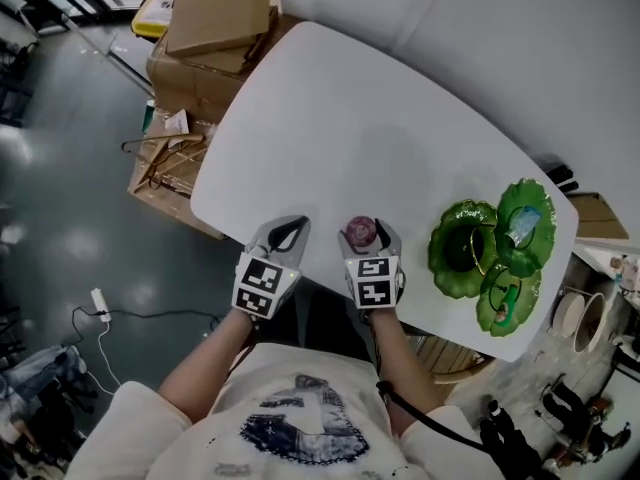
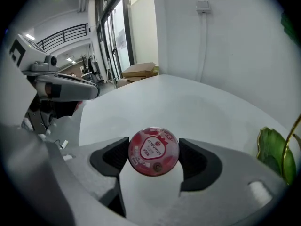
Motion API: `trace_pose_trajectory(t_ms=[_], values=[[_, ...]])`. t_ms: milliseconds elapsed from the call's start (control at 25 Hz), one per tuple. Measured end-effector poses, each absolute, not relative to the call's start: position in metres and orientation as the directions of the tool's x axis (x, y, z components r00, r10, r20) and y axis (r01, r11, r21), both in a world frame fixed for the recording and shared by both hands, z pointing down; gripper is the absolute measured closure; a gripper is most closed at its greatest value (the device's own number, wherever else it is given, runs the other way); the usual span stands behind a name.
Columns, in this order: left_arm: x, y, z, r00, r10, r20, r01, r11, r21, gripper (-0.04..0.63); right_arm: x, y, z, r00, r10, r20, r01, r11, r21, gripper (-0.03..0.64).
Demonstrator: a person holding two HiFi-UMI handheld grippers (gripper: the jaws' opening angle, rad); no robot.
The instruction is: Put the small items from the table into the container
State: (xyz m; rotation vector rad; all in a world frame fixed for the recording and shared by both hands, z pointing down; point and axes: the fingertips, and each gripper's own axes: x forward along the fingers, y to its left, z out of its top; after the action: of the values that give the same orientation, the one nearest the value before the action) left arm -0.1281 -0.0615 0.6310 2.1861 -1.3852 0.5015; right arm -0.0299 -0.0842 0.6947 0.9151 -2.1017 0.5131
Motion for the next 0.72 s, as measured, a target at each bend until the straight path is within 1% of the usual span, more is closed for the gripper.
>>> trace_pose_trajectory(t_ms=[320, 480, 720], values=[[-0.162, -0.066, 0.602, 0.490, -0.701, 0.518, -0.861, -0.482, 0.162, 0.604, -0.044, -0.076, 0.655, -0.380, -0.560, 0.736, -0.846, 0.532, -0.032, 0.290], [-0.171, -0.059, 0.591, 0.526, -0.681, 0.510, -0.835, -0.529, 0.154, 0.604, -0.048, -0.066, 0.640, -0.351, -0.610, 0.710, -0.882, 0.470, -0.032, 0.290], [-0.177, -0.058, 0.570, 0.565, -0.680, 0.467, -0.804, -0.581, 0.127, 0.604, -0.050, -0.056, 0.615, -0.304, -0.678, 0.670, -0.923, 0.385, -0.029, 0.290]])
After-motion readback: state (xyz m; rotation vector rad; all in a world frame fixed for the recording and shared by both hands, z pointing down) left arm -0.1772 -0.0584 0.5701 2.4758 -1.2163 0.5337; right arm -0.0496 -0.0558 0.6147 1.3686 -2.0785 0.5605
